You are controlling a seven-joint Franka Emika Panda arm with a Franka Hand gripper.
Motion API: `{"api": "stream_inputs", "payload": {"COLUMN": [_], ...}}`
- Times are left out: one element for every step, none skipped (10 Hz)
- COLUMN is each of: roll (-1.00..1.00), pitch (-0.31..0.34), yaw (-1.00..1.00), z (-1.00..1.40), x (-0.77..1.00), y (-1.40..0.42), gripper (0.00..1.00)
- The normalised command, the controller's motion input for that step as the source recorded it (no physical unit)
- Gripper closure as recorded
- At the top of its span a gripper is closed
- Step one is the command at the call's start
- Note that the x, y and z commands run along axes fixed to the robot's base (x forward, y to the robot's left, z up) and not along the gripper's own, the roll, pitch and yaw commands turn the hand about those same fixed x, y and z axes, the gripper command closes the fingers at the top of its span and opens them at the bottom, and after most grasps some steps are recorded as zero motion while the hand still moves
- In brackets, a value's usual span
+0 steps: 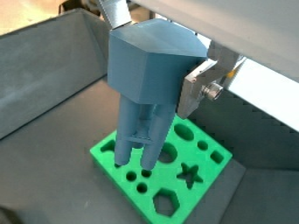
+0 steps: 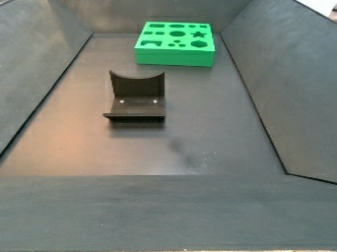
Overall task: Pick up the 3 prong object. Move up. Rotate the 3 prong object. Place the 3 prong object on the fixture. Regrasp the 3 prong object. Move to above the board. Insert the 3 prong object.
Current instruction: Insert the 3 prong object.
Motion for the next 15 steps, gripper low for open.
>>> {"api": "stream_inputs", "payload": {"roll": [-0.50,-0.50,-0.50,-0.50,-0.50,-0.50,0.01,-0.01,0.00,0.02,0.02,0.01,0.04,0.03,0.03], "pitch": [0.000,0.000,0.000,-0.004,-0.007,0.000,0.000,0.000,0.000,0.000,0.004,0.040,0.059,0.060,0.070], "yaw": [-0.10,-0.11,-0.13,-0.15,-0.20,-0.29,0.00,0.00,-0.16,-0.34,-0.74,-0.97,-1.00,-1.00,-0.98], "z": [0.12,0.13,0.12,0.13,0.13,0.00,0.00,0.00,-0.09,-0.27,-0.32,-0.31,-0.28,-0.29,-0.37], "x": [0.35,0.35,0.34,0.32,0.29,0.08,0.00,0.00,0.13,0.00,0.00,0.00,-0.03,-0.03,0.00], "y": [0.14,0.14,0.14,0.12,0.09,0.12,-0.01,0.00,0.03,0.00,0.01,0.02,0.00,0.00,0.00], "gripper": [1.00,1.00,1.00,1.00,1.00,1.00,1.00,1.00,1.00,1.00,1.00,1.00,1.00,1.00,1.00]}}
